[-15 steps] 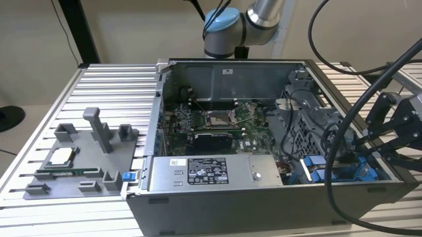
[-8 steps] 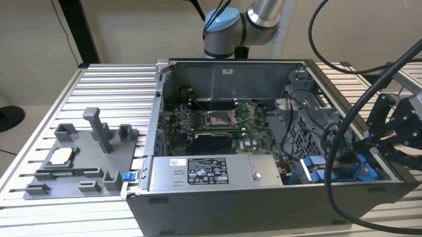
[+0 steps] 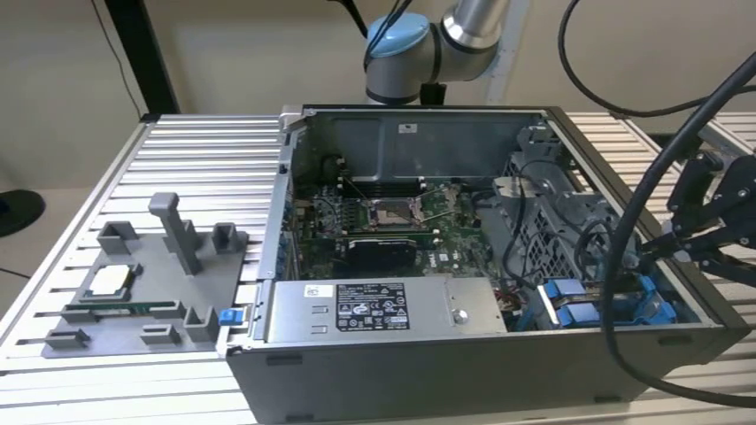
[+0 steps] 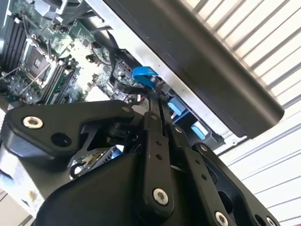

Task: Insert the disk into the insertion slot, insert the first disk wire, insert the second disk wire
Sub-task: 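Insert the second disk wire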

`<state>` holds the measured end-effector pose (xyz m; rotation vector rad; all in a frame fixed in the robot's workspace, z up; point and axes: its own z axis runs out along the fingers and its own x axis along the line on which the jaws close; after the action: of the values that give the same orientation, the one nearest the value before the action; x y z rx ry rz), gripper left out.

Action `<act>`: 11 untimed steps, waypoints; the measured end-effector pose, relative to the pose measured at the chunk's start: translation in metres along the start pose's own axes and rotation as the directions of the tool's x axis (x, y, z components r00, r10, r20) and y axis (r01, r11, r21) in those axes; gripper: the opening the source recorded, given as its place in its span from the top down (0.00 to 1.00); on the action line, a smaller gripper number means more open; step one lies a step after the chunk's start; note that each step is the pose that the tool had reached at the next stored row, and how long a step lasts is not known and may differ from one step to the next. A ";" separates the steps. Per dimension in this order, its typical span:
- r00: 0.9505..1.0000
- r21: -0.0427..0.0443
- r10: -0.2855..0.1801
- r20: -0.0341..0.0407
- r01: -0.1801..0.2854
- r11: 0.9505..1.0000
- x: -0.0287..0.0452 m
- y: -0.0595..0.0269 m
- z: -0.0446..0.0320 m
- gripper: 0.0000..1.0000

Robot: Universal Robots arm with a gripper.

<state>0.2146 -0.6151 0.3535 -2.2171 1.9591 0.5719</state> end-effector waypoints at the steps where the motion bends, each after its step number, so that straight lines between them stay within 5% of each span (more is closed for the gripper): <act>1: 1.000 0.000 0.000 0.000 0.000 1.000 -0.0015 0.0007 -0.0038 1.00; 3: 1.000 0.000 0.000 0.000 0.000 1.000 -0.0039 0.0018 -0.0099 1.00; 10: 1.000 0.000 -0.001 0.000 0.001 1.000 -0.0012 0.0022 -0.0109 1.00; 11: 1.000 0.000 -0.001 0.000 0.001 1.000 -0.0002 0.0023 -0.0111 0.00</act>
<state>0.2144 -0.6190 0.3641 -2.2180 1.9585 0.5720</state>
